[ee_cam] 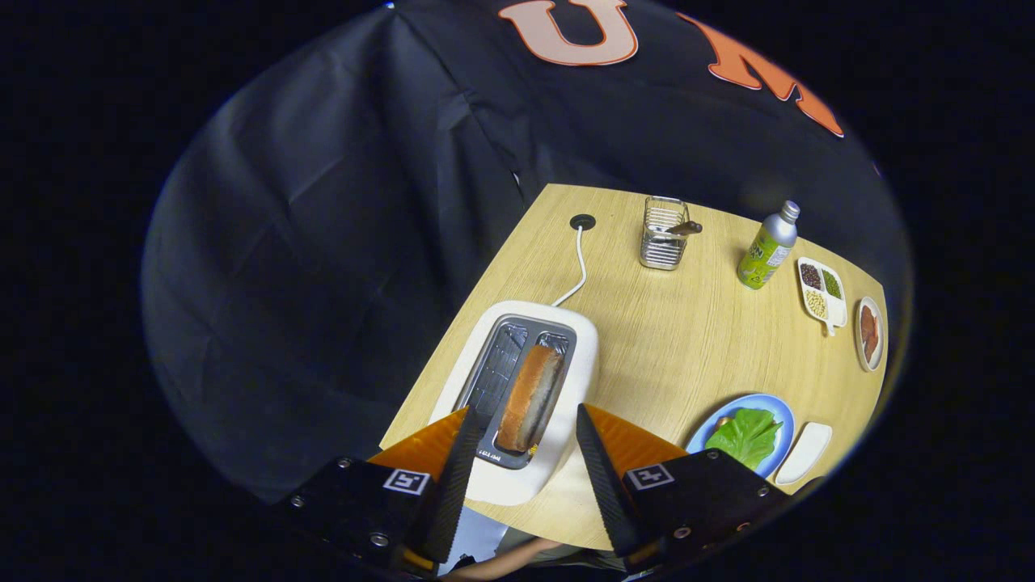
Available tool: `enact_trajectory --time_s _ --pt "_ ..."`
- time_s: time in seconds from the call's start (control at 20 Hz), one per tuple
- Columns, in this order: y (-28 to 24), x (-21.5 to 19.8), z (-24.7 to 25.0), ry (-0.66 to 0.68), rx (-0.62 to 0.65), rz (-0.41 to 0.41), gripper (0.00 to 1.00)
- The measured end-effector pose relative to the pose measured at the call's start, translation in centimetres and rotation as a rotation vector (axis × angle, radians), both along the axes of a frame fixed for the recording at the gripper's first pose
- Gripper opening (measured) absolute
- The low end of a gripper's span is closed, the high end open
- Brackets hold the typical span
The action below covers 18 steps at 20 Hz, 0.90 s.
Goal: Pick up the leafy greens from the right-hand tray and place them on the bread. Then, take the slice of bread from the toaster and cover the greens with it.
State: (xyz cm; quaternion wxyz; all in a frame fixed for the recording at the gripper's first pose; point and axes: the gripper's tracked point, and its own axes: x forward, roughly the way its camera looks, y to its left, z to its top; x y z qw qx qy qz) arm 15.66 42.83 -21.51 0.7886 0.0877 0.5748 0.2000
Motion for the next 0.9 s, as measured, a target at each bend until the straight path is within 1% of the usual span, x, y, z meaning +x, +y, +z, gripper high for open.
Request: enact_trajectory --time_s 0.1,0.15,0.25,0.3,0.4,0.45,0.6,0.65,0.8,0.9 --pt "0.6 0.4 -0.8 0.006 -0.021 -0.006 0.7" --pt "0.5 0.4 -1.2 0.017 -0.044 -0.019 0.68" --pt "1.2 1.0 -1.7 0.022 -0.052 -0.049 0.64" --pt "1.3 1.3 -2.0 0.023 -0.055 -0.054 0.59" --pt "1.1 1.0 -2.3 0.036 -0.08 -0.054 0.53" --pt "1.6 0.7 -2.7 0.05 -0.071 -0.048 0.49" --pt "1.6 0.4 -3.4 0.064 -0.095 -0.045 0.36" --pt "1.5 0.4 -3.4 0.064 -0.096 -0.042 0.34" --pt "1.4 0.6 -3.3 0.045 -0.09 -0.057 0.21" --pt "1.4 0.6 -3.0 0.047 -0.072 -0.067 0.16"
